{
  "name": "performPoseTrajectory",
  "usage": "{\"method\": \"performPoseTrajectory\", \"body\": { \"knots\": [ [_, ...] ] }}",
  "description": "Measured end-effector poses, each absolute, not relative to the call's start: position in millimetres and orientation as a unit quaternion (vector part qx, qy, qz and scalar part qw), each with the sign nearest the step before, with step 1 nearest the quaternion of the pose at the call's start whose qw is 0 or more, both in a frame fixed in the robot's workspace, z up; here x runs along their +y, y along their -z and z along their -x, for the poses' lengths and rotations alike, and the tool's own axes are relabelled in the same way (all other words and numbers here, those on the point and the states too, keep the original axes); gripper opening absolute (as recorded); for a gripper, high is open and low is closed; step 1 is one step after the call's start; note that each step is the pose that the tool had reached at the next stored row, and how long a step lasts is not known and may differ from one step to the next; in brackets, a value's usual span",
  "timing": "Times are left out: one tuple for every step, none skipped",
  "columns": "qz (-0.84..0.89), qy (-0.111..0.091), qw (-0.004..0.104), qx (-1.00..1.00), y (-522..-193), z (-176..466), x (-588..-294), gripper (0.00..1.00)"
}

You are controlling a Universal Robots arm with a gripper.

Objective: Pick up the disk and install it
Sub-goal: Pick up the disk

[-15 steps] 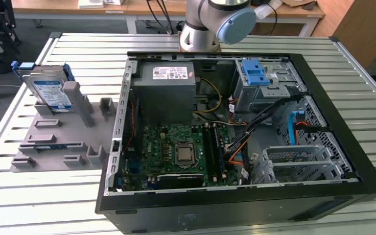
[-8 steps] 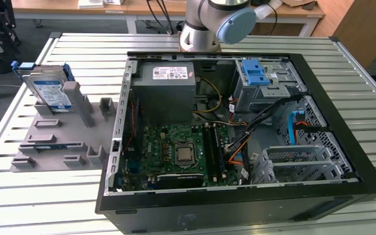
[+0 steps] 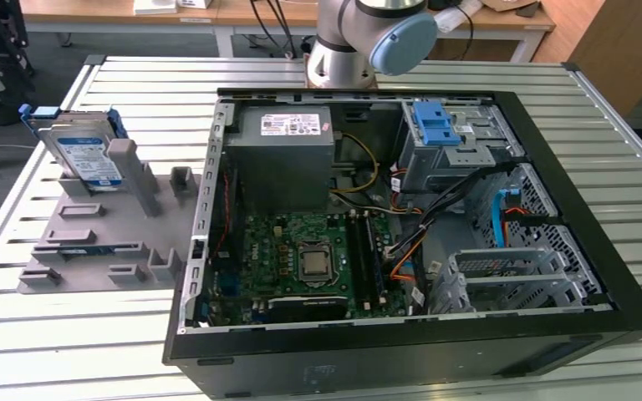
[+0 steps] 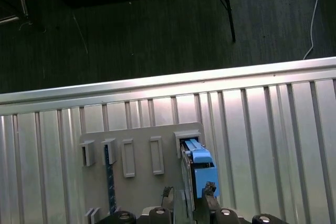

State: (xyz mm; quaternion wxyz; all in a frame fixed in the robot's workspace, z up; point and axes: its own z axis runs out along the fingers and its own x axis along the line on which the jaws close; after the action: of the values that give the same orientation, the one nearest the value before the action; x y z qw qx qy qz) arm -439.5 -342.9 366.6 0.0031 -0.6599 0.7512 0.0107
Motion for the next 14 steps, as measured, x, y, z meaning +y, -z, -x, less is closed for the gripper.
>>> {"method": "performPoseTrajectory", "body": {
  "knots": [
    [0.660,-0.011,0.003,0.751,-366.5,439.4,-342.9,0.36],
    [0.660,-0.011,0.003,0.751,-366.3,439.4,-343.0,0.42],
    [0.660,-0.011,0.003,0.751,-366.0,439.2,-342.8,0.42],
    [0.660,-0.011,0.003,0.751,-365.5,439.0,-342.3,0.48],
    [0.660,-0.011,0.003,0.751,-364.4,438.9,-341.7,0.48],
    [0.660,-0.011,0.003,0.751,-362.5,438.8,-341.0,0.55],
    [0.660,-0.011,0.003,0.751,-360.8,438.6,-340.3,0.55],
    [0.660,-0.011,0.003,0.751,-359.0,438.4,-339.6,0.55],
    [0.660,-0.011,0.003,0.751,-357.2,438.2,-338.9,0.55],
    [0.660,-0.011,0.003,0.751,-355.4,438.0,-337.9,0.55],
    [0.660,-0.011,0.003,0.751,-353.7,437.9,-336.4,0.55],
    [0.660,-0.011,0.003,0.751,-351.8,438.0,-335.2,0.55],
    [0.660,-0.011,0.003,0.751,-349.7,438.0,-334.8,0.55],
    [0.660,-0.011,0.003,0.751,-348.0,437.9,-334.6,0.55]
  ]
}}
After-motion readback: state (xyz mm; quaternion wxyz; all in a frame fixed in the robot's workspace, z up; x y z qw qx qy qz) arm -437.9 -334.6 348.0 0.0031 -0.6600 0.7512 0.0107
